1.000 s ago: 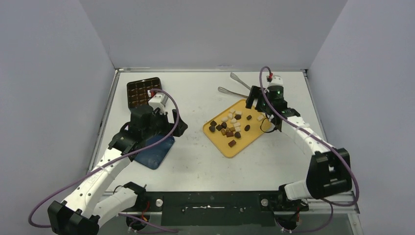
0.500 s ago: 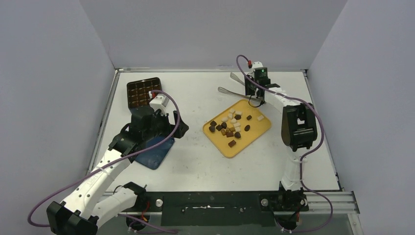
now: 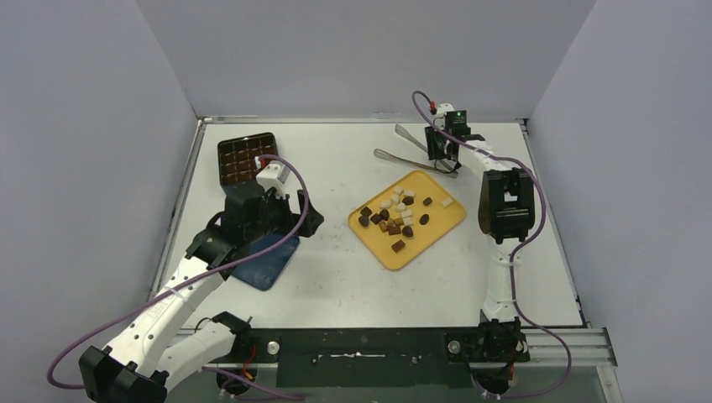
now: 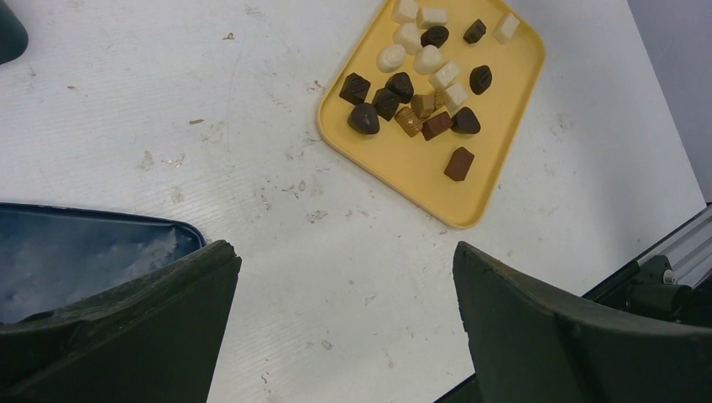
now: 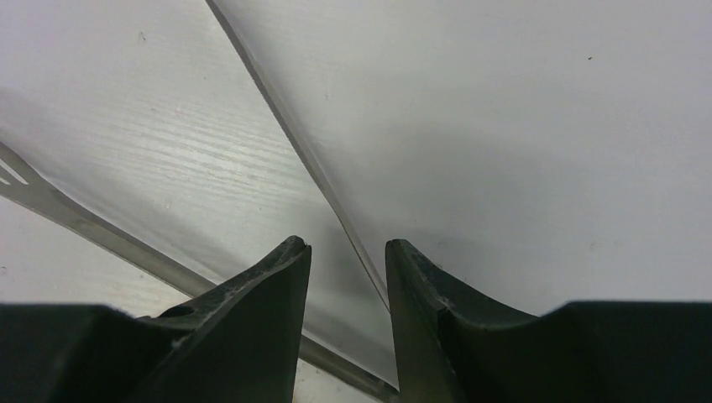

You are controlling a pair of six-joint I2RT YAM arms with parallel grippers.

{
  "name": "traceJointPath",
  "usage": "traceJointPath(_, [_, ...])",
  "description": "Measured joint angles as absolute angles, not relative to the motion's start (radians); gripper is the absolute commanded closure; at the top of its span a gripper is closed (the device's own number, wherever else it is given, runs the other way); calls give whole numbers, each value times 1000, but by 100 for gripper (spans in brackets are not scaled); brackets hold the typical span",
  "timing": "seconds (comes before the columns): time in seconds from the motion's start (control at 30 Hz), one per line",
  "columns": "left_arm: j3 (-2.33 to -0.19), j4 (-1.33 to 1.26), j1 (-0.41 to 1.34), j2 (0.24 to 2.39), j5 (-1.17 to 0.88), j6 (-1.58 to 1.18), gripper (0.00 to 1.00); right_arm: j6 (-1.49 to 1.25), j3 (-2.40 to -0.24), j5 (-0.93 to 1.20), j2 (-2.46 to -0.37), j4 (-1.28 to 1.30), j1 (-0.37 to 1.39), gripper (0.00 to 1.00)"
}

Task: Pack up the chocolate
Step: Pick up the clamp from the center of the board.

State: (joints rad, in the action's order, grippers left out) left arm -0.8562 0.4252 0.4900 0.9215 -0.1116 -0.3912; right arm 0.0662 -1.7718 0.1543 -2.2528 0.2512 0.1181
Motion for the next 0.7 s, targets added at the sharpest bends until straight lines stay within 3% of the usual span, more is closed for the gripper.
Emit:
traceJointPath(0.2, [-856,429,490,921,-109,-391,3,93,-1838,186,-2321,292,111,70])
traceJointPath(0.47, [-856,433,489,921,-104,-390,3,101,-1884,175,-2355,300,112,99])
traceJointPath(0.7, [-856,446,487,921,-78,-390,5,85,-1884,133,-2354,288,123,100])
